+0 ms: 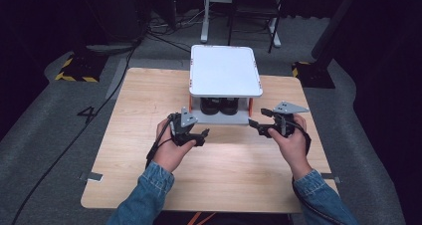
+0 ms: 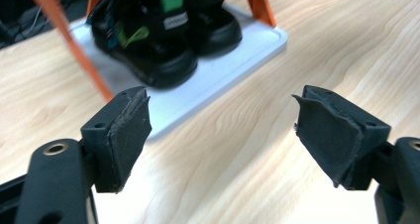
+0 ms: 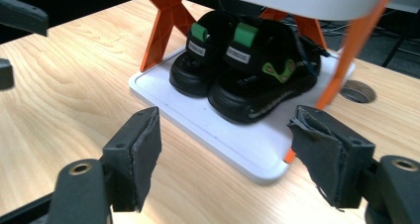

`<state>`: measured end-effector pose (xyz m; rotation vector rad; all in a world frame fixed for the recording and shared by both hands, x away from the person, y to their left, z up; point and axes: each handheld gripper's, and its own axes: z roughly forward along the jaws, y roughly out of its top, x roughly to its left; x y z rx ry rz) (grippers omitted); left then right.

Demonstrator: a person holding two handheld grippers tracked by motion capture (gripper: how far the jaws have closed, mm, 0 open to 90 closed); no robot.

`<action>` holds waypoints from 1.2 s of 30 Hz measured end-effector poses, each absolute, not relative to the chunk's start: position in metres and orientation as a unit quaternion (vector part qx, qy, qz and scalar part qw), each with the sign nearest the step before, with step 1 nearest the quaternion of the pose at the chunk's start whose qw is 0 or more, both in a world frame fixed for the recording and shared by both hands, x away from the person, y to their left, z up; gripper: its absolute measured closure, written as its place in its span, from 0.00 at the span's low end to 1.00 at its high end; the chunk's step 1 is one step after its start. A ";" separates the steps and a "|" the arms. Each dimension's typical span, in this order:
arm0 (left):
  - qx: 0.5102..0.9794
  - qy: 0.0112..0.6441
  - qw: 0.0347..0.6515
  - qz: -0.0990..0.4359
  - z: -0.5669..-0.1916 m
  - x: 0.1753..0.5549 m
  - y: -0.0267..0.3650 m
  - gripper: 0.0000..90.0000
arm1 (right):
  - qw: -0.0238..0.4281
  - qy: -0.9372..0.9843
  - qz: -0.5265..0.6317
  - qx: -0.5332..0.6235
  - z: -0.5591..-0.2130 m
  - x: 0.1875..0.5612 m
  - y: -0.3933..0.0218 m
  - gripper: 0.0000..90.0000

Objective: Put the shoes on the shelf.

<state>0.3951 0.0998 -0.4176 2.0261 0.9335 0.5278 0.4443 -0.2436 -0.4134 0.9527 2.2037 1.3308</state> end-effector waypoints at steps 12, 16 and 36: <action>0.803 0.400 0.396 0.196 -0.410 0.373 0.175 0.19 | 0.162 0.810 0.458 0.330 -0.400 0.422 -0.308 0.18; 0.801 0.423 0.369 0.208 -0.413 0.373 0.206 0.18 | 0.172 0.804 0.455 0.340 -0.400 0.417 -0.327 0.19; 0.828 0.469 0.284 0.122 -0.483 0.387 0.254 0.18 | 0.146 0.831 0.380 0.379 -0.478 0.431 -0.358 0.18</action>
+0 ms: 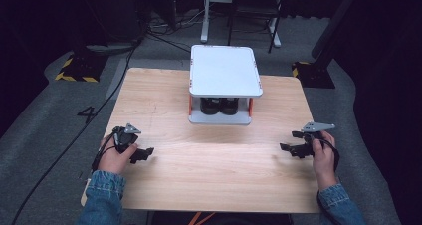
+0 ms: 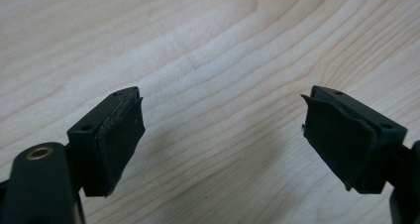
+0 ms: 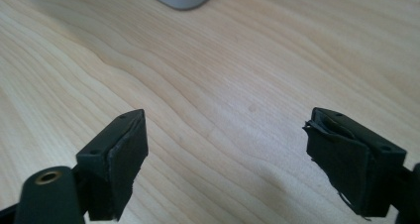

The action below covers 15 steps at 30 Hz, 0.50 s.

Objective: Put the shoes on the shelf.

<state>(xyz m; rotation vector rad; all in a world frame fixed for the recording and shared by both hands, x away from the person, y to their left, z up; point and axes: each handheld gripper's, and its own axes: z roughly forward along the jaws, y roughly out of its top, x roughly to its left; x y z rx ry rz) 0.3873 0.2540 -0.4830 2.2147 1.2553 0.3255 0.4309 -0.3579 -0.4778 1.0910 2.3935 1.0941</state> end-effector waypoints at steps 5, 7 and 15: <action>0.828 0.460 0.287 0.143 -0.495 0.392 0.254 0.17 | 0.159 0.834 0.380 0.368 -0.487 0.433 -0.354 0.18; 0.831 0.444 0.301 0.149 -0.498 0.395 0.255 0.16 | 0.170 0.835 0.379 0.362 -0.490 0.433 -0.353 0.18; 0.824 0.442 0.318 0.157 -0.506 0.400 0.254 0.00 | 0.163 0.840 0.364 0.368 -0.504 0.433 -0.346 0.14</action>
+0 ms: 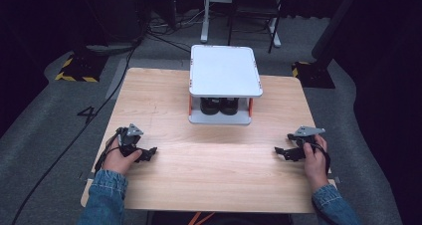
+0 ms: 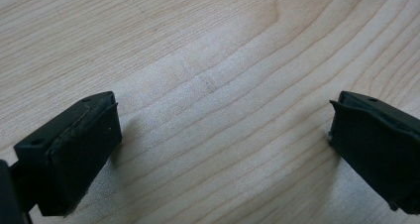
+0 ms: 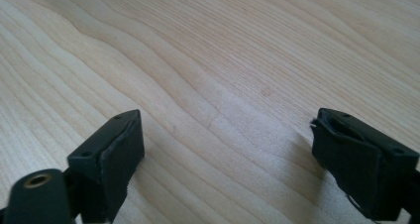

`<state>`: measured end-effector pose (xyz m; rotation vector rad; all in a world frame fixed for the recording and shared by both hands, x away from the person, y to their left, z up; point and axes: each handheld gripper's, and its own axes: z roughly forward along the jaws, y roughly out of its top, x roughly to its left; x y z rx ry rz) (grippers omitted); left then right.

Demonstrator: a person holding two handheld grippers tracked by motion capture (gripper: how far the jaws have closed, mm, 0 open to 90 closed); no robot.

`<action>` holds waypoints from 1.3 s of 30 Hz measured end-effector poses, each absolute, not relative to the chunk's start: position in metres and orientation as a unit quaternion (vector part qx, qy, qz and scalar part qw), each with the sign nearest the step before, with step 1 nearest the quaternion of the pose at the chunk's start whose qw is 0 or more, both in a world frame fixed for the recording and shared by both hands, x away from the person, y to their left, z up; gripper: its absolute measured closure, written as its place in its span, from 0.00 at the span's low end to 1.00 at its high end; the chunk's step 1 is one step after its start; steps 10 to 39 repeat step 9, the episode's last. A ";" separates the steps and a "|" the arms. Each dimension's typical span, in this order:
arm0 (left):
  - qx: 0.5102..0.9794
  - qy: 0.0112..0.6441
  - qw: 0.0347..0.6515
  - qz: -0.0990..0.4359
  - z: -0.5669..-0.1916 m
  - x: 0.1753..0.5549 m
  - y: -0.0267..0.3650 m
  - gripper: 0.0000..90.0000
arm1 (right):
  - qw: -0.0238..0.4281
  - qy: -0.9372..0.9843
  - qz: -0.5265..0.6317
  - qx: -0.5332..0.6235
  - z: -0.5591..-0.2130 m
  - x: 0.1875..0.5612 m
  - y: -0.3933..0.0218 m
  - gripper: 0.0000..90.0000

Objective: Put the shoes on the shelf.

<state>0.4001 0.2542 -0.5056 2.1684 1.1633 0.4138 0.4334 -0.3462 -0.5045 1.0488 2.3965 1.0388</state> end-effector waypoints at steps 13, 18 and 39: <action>0.824 0.442 0.318 0.157 -0.506 0.400 0.254 0.00 | 0.161 0.842 0.358 0.371 -0.505 0.436 -0.342 0.06; 0.824 0.442 0.318 0.157 -0.506 0.400 0.254 0.00 | 0.161 0.842 0.358 0.371 -0.505 0.436 -0.342 0.06; 0.824 0.442 0.318 0.157 -0.506 0.400 0.254 0.00 | 0.161 0.842 0.358 0.371 -0.505 0.436 -0.342 0.06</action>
